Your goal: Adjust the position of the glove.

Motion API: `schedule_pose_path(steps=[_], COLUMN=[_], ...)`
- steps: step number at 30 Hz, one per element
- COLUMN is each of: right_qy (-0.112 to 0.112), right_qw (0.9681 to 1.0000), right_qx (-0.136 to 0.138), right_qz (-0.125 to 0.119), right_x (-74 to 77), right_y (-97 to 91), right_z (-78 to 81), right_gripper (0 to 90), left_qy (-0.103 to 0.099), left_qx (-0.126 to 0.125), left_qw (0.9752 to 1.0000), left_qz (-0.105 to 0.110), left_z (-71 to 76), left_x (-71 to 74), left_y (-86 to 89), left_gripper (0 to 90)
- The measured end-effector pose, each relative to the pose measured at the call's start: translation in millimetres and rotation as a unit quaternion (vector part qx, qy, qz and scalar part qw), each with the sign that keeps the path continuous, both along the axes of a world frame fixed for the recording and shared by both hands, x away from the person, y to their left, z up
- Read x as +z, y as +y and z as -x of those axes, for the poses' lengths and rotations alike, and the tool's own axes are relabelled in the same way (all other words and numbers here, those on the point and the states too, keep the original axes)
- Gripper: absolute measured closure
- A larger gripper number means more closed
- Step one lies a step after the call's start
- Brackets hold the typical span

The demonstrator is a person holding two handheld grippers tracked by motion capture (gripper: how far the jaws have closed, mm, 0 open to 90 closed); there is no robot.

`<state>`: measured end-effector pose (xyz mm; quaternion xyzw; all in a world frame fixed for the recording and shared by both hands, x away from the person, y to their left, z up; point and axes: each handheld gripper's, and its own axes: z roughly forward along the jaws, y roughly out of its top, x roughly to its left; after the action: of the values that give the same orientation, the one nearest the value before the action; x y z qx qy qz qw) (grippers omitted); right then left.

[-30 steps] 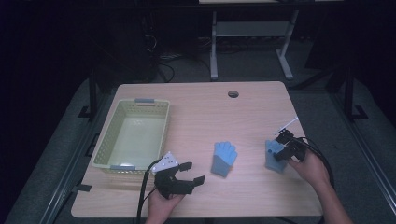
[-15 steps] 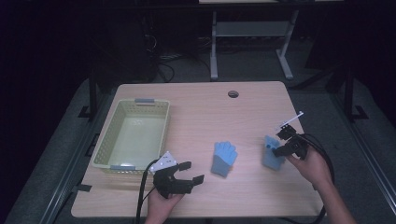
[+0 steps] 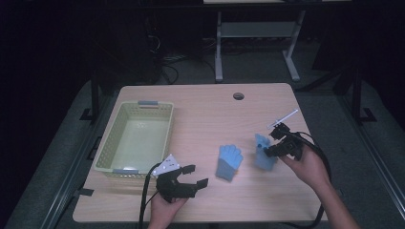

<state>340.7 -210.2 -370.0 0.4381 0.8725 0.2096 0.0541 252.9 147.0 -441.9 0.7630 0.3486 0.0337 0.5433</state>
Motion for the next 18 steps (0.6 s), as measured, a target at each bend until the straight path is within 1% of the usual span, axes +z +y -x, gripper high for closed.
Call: schedule_pose_path(steps=[3,7,11,12,13,14,18], right_qy=[-0.001,-0.002,-0.003,-0.003,0.0,-0.001,0.003], right_qw=[0.9999,0.9997,0.9993,0.9993,0.999,0.9989,0.9982], right_qx=[0.011,0.023,0.037,0.037,0.045,0.048,0.059], right_qz=[-0.003,-0.004,-0.005,-0.005,-0.004,-0.003,-0.009], right_x=[3.5,6.4,5.4,5.4,4.2,3.7,2.4], right_y=[10.7,26.3,42.6,42.6,49.8,52.8,68.7], right_z=[0.3,-0.4,-0.2,-0.2,-0.2,-0.1,-0.4], right_gripper=[80.4,80.3,80.3,80.3,80.3,80.3,80.3], left_qy=[0.003,0.001,0.0,0.0,0.001,0.0,-0.004], left_qx=[0.002,0.002,0.005,0.005,0.005,0.005,0.005], left_qw=[1.0,1.0,1.0,1.0,1.0,1.0,1.0], left_qz=[0.0,-0.001,-0.001,-0.001,0.0,-0.001,-0.001], left_z=[-0.7,-0.6,-0.9,-0.9,-0.9,-0.8,-0.6], left_x=[-0.5,0.4,0.3,0.3,0.2,0.4,2.0], left_y=[1.0,2.0,2.2,2.2,2.2,2.5,3.6], left_gripper=[22.5,22.5,22.5,22.5,22.5,22.5,22.6])
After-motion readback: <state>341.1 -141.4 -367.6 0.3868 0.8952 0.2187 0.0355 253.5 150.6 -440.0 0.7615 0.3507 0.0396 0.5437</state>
